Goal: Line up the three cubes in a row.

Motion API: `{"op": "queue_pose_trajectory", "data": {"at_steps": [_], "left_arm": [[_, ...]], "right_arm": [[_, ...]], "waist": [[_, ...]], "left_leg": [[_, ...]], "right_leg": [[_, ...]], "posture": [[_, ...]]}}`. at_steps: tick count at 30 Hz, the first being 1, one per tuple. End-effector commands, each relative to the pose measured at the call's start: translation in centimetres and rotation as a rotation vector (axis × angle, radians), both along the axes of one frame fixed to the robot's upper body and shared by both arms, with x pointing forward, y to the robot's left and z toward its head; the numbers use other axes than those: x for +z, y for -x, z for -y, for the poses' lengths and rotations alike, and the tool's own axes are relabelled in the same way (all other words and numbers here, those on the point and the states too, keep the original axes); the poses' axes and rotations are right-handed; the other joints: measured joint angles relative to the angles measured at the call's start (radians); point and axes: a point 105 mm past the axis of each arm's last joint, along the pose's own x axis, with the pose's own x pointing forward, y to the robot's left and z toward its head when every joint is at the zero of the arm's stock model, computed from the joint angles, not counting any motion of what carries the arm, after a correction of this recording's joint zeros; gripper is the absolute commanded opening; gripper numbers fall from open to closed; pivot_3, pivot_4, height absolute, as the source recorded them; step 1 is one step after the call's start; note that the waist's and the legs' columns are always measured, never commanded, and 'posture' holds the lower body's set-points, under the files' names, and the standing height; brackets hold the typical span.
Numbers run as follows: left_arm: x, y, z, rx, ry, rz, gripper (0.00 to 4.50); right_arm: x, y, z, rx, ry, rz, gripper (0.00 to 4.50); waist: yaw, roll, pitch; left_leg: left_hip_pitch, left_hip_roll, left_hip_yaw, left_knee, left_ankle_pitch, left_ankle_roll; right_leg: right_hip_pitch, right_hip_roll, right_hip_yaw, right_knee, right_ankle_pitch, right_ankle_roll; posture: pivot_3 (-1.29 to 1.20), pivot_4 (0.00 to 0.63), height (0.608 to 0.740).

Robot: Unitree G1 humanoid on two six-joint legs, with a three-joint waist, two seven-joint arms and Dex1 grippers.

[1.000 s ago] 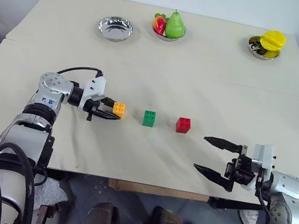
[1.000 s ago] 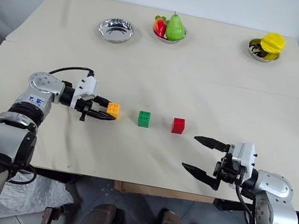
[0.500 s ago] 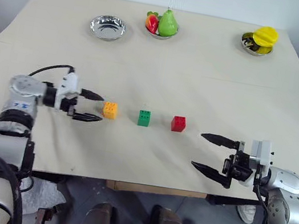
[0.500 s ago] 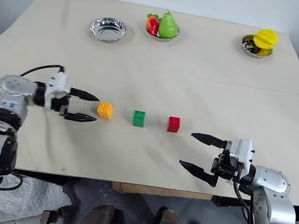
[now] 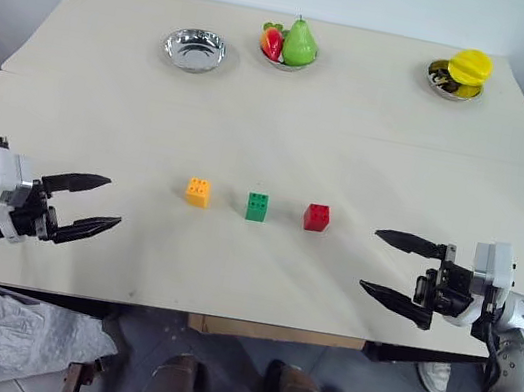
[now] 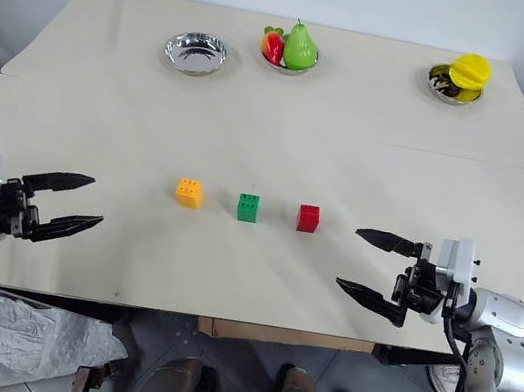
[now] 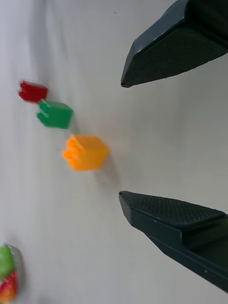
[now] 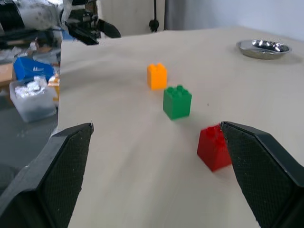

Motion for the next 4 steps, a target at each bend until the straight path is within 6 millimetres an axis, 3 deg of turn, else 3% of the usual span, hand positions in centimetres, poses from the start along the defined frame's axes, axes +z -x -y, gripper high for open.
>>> {"op": "queue_pose_trajectory", "data": {"at_steps": [1,4], "left_arm": [[0.32,0.02,-0.52,0.035,-0.029,0.048,3.71],[0.06,0.07,-0.46,0.024,-0.03,0.049,3.71]], "right_arm": [[0.23,-0.5,0.57,0.01,0.023,0.035,4.5],[-0.18,-0.72,0.54,0.014,0.034,0.043,4.5]], "waist": [[-0.003,0.0,0.0],[-0.004,0.0,0.0]], "left_leg": [[0.0,0.0,0.001,0.0,0.0,0.0],[0.0,0.0,0.004,-0.001,0.0,0.0]], "right_leg": [[0.0,0.0,0.0,0.0,0.0,0.0],[-0.003,0.0,0.002,0.001,0.0,0.0]], "posture": [[0.0,0.15,0.74],[0.0,0.15,0.74]]}}
